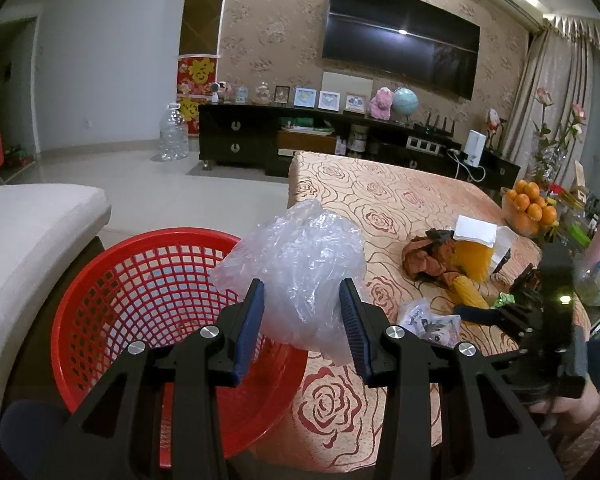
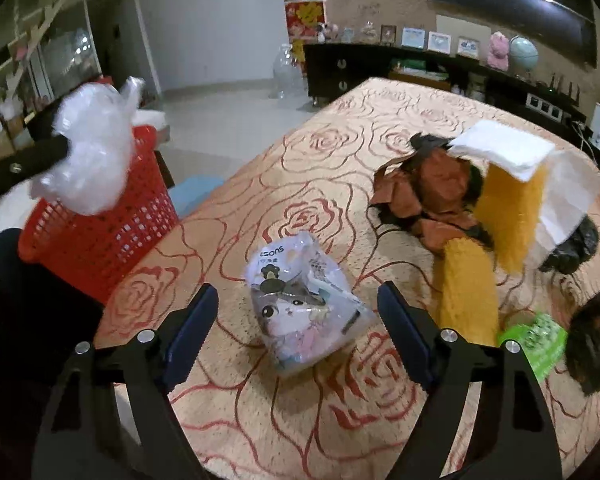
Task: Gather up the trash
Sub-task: 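Lift the bubble wrap with the left gripper while the right gripper grasps the clear cat-print bag, then carry both items over the red wastebasket and open both grippers to drop them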
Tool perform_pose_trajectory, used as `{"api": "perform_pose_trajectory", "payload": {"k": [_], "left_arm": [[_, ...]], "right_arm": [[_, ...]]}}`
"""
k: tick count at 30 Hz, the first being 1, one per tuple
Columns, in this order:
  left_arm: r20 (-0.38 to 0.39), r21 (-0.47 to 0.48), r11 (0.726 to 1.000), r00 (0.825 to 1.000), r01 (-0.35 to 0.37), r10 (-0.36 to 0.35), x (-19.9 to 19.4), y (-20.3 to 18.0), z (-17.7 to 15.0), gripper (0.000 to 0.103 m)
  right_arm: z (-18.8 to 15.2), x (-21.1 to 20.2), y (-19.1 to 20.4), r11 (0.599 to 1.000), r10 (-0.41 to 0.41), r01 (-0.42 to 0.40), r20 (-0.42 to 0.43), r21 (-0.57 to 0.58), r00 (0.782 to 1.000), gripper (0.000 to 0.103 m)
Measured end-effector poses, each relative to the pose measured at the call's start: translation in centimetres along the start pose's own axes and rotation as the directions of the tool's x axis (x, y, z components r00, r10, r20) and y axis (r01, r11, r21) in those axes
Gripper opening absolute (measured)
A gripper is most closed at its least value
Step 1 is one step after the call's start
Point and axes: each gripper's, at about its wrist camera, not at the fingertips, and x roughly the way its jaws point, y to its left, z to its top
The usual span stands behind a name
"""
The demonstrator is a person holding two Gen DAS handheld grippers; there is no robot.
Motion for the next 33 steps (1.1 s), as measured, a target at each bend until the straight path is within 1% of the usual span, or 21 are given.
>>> {"api": "perform_pose_trajectory", "payload": {"k": [4,7,8,11,15,20,26,33], "left_arm": [[0.006,-0.002,1.000,1.000,-0.010,0.010,-0.2,0.4,-0.1,0.038],[0.008,-0.012,1.000,1.000,-0.020,0.020,-0.4,0.8,0.0,0.038],[0.008,-0.015,1.000,1.000,-0.022,0.022,-0.4,0.9,0.0,0.038],[0.012,-0.018,0.999,0.999,-0.030,0.030,-0.7,1.1,0.1,0.038],[0.018,-0.020,0.999,0.999,-0.039,0.040,-1.0,1.2,0.2,0.038],[0.030,-0.027,0.998,0.998,-0.057,0.058,-1.6,1.7,0.6,0.038],[0.058,-0.032,0.996,0.994,-0.089,0.091,-2.8,2.1,1.3,0.038],[0.079,-0.068,0.989,0.988,-0.129,0.134,-4.4,3.9,2.1,0.038]], "right_arm": [[-0.2,1.5,0.1,1.000,-0.016,0.016,-0.043,-0.005,0.999,0.063],[-0.1,1.3,0.1,1.000,-0.018,0.018,-0.037,-0.004,0.999,0.058],[-0.1,1.2,0.1,1.000,-0.017,0.016,-0.037,-0.006,0.999,0.054],[-0.1,1.0,0.0,1.000,-0.022,0.022,-0.032,-0.001,0.999,0.050],[0.1,-0.1,-0.2,0.999,-0.037,0.037,-0.006,0.018,0.999,0.048],[0.9,-2.7,0.2,0.995,-0.092,0.090,0.050,0.046,0.994,0.048],[2.2,-5.2,1.0,0.991,-0.118,0.111,0.097,0.074,0.988,0.048],[4.5,-7.9,3.0,0.994,-0.104,0.096,0.158,0.058,0.982,0.048]]}}
